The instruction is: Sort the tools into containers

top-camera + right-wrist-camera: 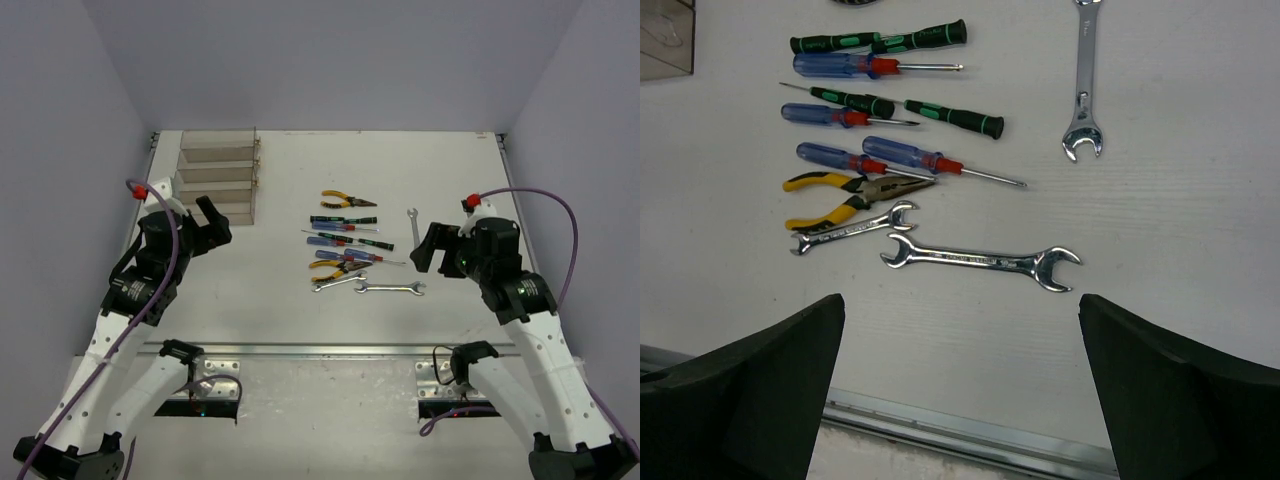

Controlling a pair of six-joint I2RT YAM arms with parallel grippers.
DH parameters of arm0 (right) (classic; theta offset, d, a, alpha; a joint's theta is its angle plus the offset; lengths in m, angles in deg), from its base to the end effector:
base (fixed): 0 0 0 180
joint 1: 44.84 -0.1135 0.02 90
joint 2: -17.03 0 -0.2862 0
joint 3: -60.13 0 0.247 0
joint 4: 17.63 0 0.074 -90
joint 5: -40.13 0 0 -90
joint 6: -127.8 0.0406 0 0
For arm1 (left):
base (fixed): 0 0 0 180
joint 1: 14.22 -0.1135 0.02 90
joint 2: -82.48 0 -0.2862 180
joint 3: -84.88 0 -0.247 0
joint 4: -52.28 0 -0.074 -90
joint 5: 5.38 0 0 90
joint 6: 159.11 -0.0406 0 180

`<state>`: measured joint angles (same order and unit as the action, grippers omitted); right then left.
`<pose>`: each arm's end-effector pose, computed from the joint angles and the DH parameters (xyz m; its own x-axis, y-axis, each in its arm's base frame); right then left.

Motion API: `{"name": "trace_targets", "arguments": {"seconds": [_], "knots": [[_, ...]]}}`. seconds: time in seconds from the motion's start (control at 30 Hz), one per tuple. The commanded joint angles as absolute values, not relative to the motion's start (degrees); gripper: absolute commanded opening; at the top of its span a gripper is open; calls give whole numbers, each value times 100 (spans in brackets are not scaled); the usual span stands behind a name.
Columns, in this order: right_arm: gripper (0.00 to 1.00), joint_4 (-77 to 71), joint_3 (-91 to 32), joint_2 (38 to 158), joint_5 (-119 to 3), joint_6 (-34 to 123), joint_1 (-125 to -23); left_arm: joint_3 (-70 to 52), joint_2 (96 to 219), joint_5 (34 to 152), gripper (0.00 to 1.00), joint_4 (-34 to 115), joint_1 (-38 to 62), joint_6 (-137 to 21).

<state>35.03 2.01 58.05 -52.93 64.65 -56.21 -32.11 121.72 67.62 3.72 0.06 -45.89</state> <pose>0.1303 0.0284 0.3074 -0.6168 0.3360 -0.7118 0.0439 0.9176 0.3951 0.1258 -0.0198 0.3468 -0.3650 -0.2962 -0.8826 -0.1798 0.9526 -0.2453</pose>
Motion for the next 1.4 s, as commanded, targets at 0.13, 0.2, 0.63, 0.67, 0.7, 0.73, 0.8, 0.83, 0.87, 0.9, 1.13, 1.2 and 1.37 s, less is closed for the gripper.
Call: {"name": "trace_targets", "arguments": {"seconds": [0.13, 0.2, 0.63, 0.67, 0.7, 0.73, 0.8, 0.83, 0.87, 0.9, 1.13, 1.2, 1.37], "knots": [[99, 2683, 468, 5958, -5436, 6490, -5600, -3228, 12056, 6806, 100, 693, -4, -4599], [99, 2383, 590, 6114, -5839, 6530, -5598, -3228, 12083, 6810, 100, 693, -8, -4598], [98, 2302, -1533, 10019, -4404, 3939, -7281, -3256, 12272, 6880, 100, 709, -52, -4617], [93, 2290, -1646, 10224, -4531, 3723, -7296, -3263, 12267, 6886, 100, 704, -58, -4618], [82, 2354, -1866, 10548, -4822, 3278, -7296, -3263, 12275, 6918, 100, 711, -51, -4626], [73, 2437, -2008, 10744, -4938, 3100, -7296, -3265, 12286, 6934, 100, 712, -51, -4627], [55, 2765, -2431, 11333, -5064, 2821, -7303, -3265, 12326, 6967, 100, 726, -51, -4634], [51, 2928, -2606, 11621, -5088, 2683, -7327, -3268, 12340, 6985, 100, 724, -51, -4639], [50, 3025, -2688, 11802, -5058, 2583, -7359, -3268, 12344, 6991, 100, 720, -51, -4643], [50, 3066, -2703, 11889, -5027, 2528, -7388, -3263, 12346, 6985, 100, 722, -51, -4643], [39, 2755, -2258, 11977, -5083, 2382, -7463, -3263, 12344, 7012, 100, 737, -51, -4652], [34, 2553, -2126, 12021, -4882, 2382, -7463, -3272, 12365, 7024, 100, 737, -51, -4652], [27, 2523, -2116, 12278, -4959, 2400, -7455, -3272, 12388, 7047, 100, 746, -51, -4661]]}}
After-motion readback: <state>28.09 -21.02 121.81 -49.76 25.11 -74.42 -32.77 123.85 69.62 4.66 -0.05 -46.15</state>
